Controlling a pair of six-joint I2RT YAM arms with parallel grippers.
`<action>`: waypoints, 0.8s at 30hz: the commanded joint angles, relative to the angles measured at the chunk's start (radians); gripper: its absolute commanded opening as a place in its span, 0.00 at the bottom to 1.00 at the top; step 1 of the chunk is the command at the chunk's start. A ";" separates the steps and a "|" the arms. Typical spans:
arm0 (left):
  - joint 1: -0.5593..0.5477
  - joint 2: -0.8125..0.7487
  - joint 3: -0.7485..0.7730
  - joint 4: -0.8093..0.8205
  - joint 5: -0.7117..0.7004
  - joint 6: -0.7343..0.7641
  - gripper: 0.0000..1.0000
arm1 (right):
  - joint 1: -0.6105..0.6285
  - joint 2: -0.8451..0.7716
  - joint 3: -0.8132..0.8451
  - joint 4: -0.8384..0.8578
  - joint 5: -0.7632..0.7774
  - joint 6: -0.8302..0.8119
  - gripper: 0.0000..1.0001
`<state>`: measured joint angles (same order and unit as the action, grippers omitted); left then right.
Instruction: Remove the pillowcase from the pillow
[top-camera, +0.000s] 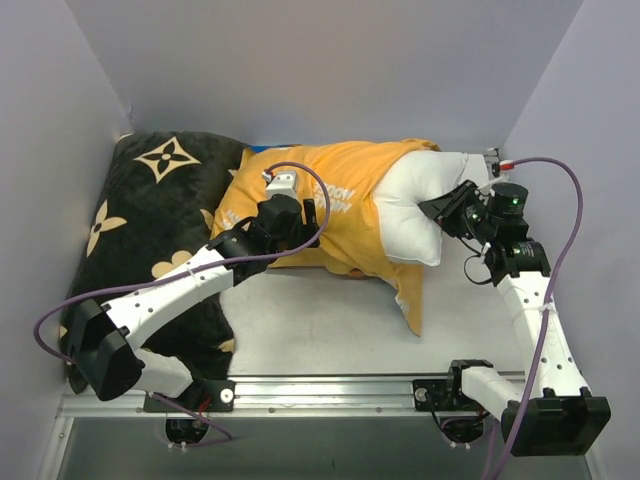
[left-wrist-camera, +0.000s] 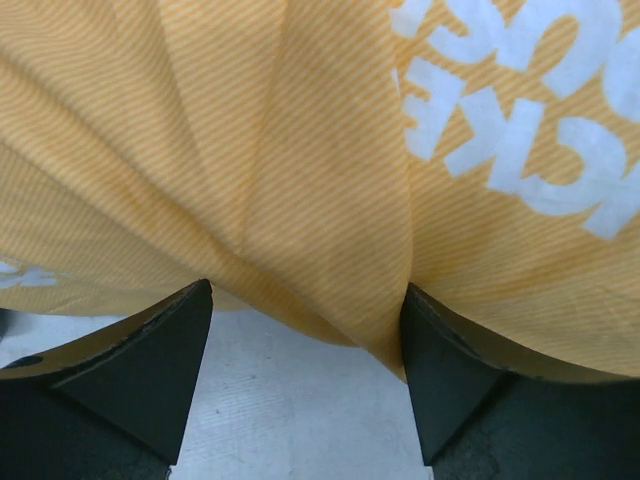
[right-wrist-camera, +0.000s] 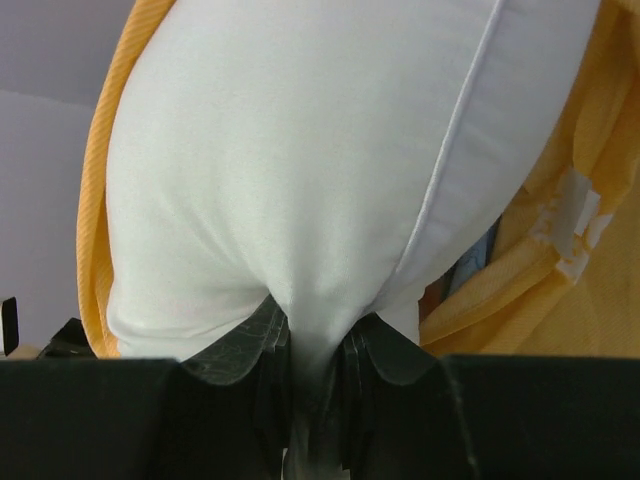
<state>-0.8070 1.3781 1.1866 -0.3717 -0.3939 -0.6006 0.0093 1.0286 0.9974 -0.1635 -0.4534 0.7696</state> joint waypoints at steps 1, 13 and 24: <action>0.029 0.009 0.018 0.014 -0.034 -0.014 0.75 | -0.006 0.004 0.084 0.045 -0.041 0.000 0.00; 0.268 0.042 0.033 -0.056 -0.231 -0.065 0.00 | -0.069 0.014 0.263 -0.042 -0.028 0.028 0.00; 0.531 0.206 0.083 -0.075 -0.139 -0.110 0.00 | -0.244 0.053 0.518 -0.068 -0.146 0.172 0.00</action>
<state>-0.3882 1.5085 1.2407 -0.3523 -0.3820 -0.7498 -0.1558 1.1122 1.3613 -0.4007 -0.6514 0.8783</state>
